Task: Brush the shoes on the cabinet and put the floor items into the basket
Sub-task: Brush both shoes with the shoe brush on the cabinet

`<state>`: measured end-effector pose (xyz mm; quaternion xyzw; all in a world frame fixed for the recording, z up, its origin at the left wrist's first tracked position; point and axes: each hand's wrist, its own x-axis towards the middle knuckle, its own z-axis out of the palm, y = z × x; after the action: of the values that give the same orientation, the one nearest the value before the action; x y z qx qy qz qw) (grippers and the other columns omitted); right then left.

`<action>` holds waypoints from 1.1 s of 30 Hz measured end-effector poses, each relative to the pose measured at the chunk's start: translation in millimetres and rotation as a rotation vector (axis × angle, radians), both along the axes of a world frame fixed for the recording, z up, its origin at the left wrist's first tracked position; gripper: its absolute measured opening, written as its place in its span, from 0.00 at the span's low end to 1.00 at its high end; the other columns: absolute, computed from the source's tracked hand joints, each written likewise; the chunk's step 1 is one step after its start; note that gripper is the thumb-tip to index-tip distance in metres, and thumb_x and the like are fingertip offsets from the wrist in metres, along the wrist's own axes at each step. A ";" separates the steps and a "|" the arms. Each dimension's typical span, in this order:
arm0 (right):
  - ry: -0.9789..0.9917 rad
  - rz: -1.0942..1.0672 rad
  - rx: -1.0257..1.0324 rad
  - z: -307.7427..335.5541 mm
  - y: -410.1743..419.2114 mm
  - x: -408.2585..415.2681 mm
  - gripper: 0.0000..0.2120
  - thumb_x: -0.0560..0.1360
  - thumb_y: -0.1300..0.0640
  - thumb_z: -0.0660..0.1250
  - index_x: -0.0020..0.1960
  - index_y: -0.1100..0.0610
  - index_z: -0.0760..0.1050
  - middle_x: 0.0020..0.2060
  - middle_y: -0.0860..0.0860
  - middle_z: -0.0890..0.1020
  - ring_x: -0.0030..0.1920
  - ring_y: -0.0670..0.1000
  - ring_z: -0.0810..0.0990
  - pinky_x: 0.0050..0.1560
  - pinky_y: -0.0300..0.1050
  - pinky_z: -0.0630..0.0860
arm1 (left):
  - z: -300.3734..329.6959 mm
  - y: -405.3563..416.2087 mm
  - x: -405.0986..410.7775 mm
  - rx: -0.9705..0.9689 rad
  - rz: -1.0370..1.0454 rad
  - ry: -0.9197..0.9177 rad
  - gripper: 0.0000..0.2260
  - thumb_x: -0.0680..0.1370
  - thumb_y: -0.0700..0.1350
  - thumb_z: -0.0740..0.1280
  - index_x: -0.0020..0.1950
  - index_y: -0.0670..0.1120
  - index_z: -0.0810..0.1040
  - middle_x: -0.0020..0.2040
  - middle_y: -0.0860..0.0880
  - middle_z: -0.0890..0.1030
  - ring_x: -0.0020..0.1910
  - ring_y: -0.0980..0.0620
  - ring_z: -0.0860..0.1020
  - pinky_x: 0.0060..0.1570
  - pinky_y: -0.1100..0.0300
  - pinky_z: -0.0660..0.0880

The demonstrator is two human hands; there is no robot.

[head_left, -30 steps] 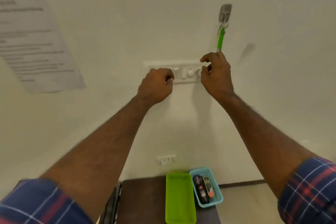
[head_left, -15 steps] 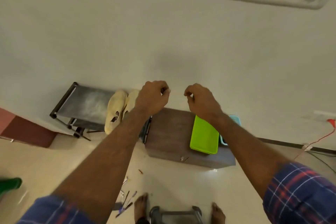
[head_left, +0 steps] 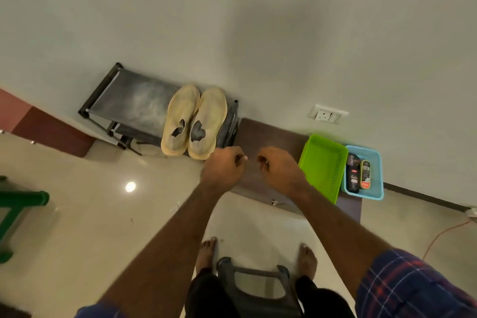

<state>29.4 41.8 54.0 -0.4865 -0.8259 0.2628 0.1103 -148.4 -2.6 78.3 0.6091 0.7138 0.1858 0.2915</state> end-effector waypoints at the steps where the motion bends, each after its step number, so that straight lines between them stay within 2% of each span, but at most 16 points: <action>1: 0.007 0.021 -0.008 -12.8 2.6 1.3 0.07 0.69 0.61 0.62 0.45 0.55 0.77 0.41 0.53 0.80 0.42 0.58 0.79 0.43 0.55 0.77 | -11.6 -0.8 4.4 -0.025 0.028 0.007 0.10 0.78 0.50 0.65 0.42 0.46 0.80 0.36 0.48 0.81 0.37 0.45 0.78 0.37 0.47 0.78; 4: 0.032 0.017 -0.073 -59.7 6.7 13.1 0.08 0.68 0.58 0.58 0.43 0.52 0.75 0.41 0.52 0.80 0.43 0.57 0.79 0.43 0.54 0.77 | -57.5 -7.5 24.7 -0.085 0.072 0.030 0.12 0.76 0.53 0.63 0.41 0.47 0.78 0.37 0.47 0.81 0.38 0.43 0.79 0.37 0.48 0.78; 8: 0.068 0.002 -0.101 -121.9 3.1 27.1 0.07 0.69 0.60 0.60 0.43 0.52 0.75 0.41 0.52 0.80 0.42 0.56 0.79 0.43 0.52 0.77 | -109.0 -17.3 46.8 -0.144 0.083 0.063 0.07 0.78 0.48 0.66 0.44 0.47 0.80 0.39 0.46 0.83 0.40 0.42 0.80 0.39 0.49 0.78; 13: 0.107 -0.016 -0.058 -195.3 -4.1 31.3 0.07 0.68 0.63 0.63 0.43 0.54 0.77 0.40 0.53 0.81 0.42 0.57 0.79 0.42 0.52 0.77 | -179.2 -17.0 55.3 -0.145 0.056 0.090 0.09 0.75 0.53 0.62 0.41 0.50 0.78 0.38 0.48 0.82 0.39 0.42 0.80 0.40 0.46 0.80; 16: 0.138 -0.040 -0.004 -226.0 -4.9 33.4 0.07 0.68 0.62 0.62 0.43 0.56 0.77 0.39 0.54 0.81 0.41 0.59 0.80 0.41 0.50 0.75 | -213.0 -8.1 58.5 -0.099 0.045 0.109 0.11 0.75 0.53 0.62 0.40 0.48 0.78 0.38 0.47 0.82 0.39 0.42 0.80 0.39 0.46 0.80; 19: 0.159 -0.055 0.085 -244.2 -3.5 44.5 0.11 0.69 0.57 0.57 0.43 0.58 0.78 0.39 0.56 0.81 0.40 0.61 0.80 0.40 0.53 0.77 | -229.7 4.0 76.0 -0.037 0.017 0.130 0.10 0.77 0.51 0.65 0.41 0.47 0.80 0.39 0.45 0.84 0.42 0.40 0.81 0.42 0.46 0.80; 25: 0.157 -0.213 0.297 -253.9 11.3 116.4 0.06 0.69 0.64 0.63 0.44 0.59 0.77 0.39 0.57 0.80 0.42 0.61 0.79 0.42 0.54 0.74 | -246.8 43.5 145.0 0.139 -0.159 0.150 0.08 0.77 0.48 0.66 0.45 0.46 0.84 0.44 0.45 0.86 0.45 0.40 0.83 0.43 0.47 0.80; 29: 0.173 -0.384 0.370 -262.4 12.8 178.9 0.07 0.71 0.64 0.63 0.46 0.59 0.77 0.41 0.57 0.80 0.44 0.62 0.79 0.42 0.57 0.75 | -256.9 62.8 204.7 0.235 -0.213 0.041 0.12 0.75 0.51 0.66 0.47 0.45 0.84 0.44 0.44 0.86 0.46 0.41 0.83 0.45 0.48 0.79; 31: 0.179 -0.488 0.410 -265.1 8.5 215.0 0.08 0.69 0.65 0.63 0.47 0.59 0.77 0.42 0.57 0.80 0.44 0.62 0.79 0.42 0.57 0.75 | -260.9 60.9 231.9 0.214 -0.256 -0.016 0.09 0.76 0.47 0.71 0.53 0.45 0.83 0.49 0.46 0.85 0.48 0.44 0.83 0.49 0.51 0.78; 33: 0.146 -0.616 0.419 -262.4 7.1 251.3 0.09 0.69 0.64 0.62 0.48 0.59 0.76 0.44 0.59 0.79 0.46 0.63 0.78 0.44 0.56 0.74 | -263.1 58.5 254.0 0.244 -0.356 -0.051 0.11 0.76 0.45 0.73 0.57 0.44 0.81 0.52 0.46 0.84 0.50 0.44 0.82 0.51 0.54 0.76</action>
<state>280.7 48.8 -208.4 -0.6590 -0.6668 0.0769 0.3395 105.6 55.9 -184.8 0.7513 0.5598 0.2316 0.2618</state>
